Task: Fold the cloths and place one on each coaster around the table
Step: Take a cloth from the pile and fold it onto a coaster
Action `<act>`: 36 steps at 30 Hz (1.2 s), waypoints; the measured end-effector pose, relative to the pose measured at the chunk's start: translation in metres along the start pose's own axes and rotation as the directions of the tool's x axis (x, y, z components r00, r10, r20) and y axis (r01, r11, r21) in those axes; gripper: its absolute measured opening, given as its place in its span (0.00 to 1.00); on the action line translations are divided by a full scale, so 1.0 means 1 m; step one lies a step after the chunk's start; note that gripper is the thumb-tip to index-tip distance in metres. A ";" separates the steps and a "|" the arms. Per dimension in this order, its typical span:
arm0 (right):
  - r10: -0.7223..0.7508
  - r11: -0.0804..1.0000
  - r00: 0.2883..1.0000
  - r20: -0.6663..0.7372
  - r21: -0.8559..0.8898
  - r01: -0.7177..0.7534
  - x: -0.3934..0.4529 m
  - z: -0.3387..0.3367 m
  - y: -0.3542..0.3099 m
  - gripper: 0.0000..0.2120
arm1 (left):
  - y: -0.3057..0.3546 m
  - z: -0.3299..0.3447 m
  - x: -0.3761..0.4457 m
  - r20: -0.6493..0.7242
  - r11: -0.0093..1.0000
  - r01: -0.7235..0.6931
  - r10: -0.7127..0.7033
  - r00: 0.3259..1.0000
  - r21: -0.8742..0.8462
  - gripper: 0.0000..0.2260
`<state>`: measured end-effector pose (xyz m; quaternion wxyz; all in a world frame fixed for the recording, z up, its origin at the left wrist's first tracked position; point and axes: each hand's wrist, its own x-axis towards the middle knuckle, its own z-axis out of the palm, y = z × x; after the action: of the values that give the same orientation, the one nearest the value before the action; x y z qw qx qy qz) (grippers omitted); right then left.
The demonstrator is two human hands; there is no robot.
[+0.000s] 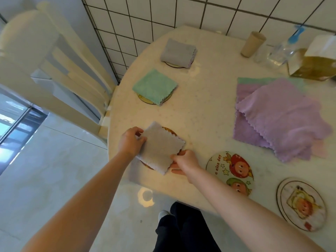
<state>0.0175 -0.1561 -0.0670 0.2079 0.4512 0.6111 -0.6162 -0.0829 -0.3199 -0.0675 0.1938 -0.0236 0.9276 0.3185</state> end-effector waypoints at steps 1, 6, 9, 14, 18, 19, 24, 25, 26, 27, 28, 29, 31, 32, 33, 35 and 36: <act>0.011 1.000 1.000 0.011 -0.028 -0.010 -0.002 -0.006 0.003 0.04 | 0.000 0.000 -0.002 -0.014 1.000 -0.009 0.009 1.000 0.021 0.14; 0.013 0.987 0.999 0.031 -0.159 -0.008 -0.014 -0.049 0.010 0.07 | 0.017 -0.002 -0.014 -0.093 0.990 -0.064 0.076 0.993 0.124 0.16; -0.080 0.971 0.997 0.003 -0.227 0.078 -0.016 -0.090 0.005 0.11 | 0.047 0.007 -0.024 -0.082 0.976 -0.139 0.154 0.985 0.166 0.15; -0.268 0.885 0.960 -0.080 -0.415 0.212 -0.012 -0.174 0.001 0.12 | 0.104 0.050 -0.046 -0.015 0.946 -0.284 0.290 0.957 0.156 0.15; -0.427 0.769 0.896 -0.120 -0.569 0.290 0.000 -0.249 0.007 0.09 | 0.155 0.106 -0.070 0.012 0.935 -0.315 0.318 0.948 0.164 0.16; -0.460 0.736 0.880 -0.119 -0.605 0.303 0.004 -0.268 0.011 0.08 | 0.167 0.122 -0.076 0.031 0.930 -0.328 0.327 0.944 0.169 0.16; -0.591 0.494 0.807 -0.016 -0.798 0.346 0.012 -0.350 0.026 0.08 | 0.221 0.197 -0.101 0.120 0.899 -0.383 0.365 0.923 0.210 0.18; -0.609 0.448 0.792 0.023 -0.814 0.368 0.016 -0.364 0.029 0.09 | 0.231 0.212 -0.105 0.146 0.890 -0.398 0.373 0.916 0.221 0.18; -0.618 0.411 0.784 0.059 -0.826 0.386 0.019 -0.374 0.031 0.11 | 0.240 0.225 -0.108 0.172 0.879 -0.418 0.386 0.906 0.231 0.19; -0.624 0.375 0.776 0.090 -0.837 0.399 0.023 -0.381 0.034 0.14 | 0.248 0.235 -0.112 0.198 0.866 -0.440 0.400 0.895 0.239 0.20; -0.629 0.336 0.769 0.115 -0.852 0.402 0.028 -0.385 0.036 0.16 | 0.254 0.244 -0.115 0.216 0.848 -0.467 0.421 0.881 0.252 0.22; -0.639 0.285 0.757 0.137 -0.872 0.398 0.033 -0.389 0.040 0.18 | 0.262 0.254 -0.117 0.230 0.827 -0.494 0.443 0.867 0.270 0.23; -0.648 0.197 0.747 0.146 -0.916 0.350 0.040 -0.388 0.044 0.22 | 0.271 0.267 -0.119 0.251 0.772 -0.551 0.492 0.834 0.316 0.26; -0.647 0.165 0.749 0.143 -0.932 0.321 0.044 -0.388 0.044 0.24 | 0.276 0.273 -0.117 0.267 0.732 -0.583 0.518 0.813 0.353 0.28; -0.642 0.137 0.752 0.146 -0.944 0.300 0.048 -0.387 0.045 0.24 | 0.280 0.278 -0.115 0.294 0.677 -0.614 0.540 0.789 0.405 0.29; -0.646 0.095 0.743 0.174 -0.948 0.304 0.052 -0.385 0.045 0.22 | 0.283 0.283 -0.110 0.371 0.537 -0.677 0.572 0.731 0.504 0.30; -0.658 0.096 0.729 0.188 -0.939 0.329 0.054 -0.386 0.045 0.18 | 0.284 0.285 -0.107 0.415 0.481 -0.699 0.572 0.707 0.529 0.30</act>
<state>0.1431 0.2158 -0.0760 0.1172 0.0869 0.9843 -0.0998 0.0665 0.0690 -0.0683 0.1402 0.4210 0.8959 0.0232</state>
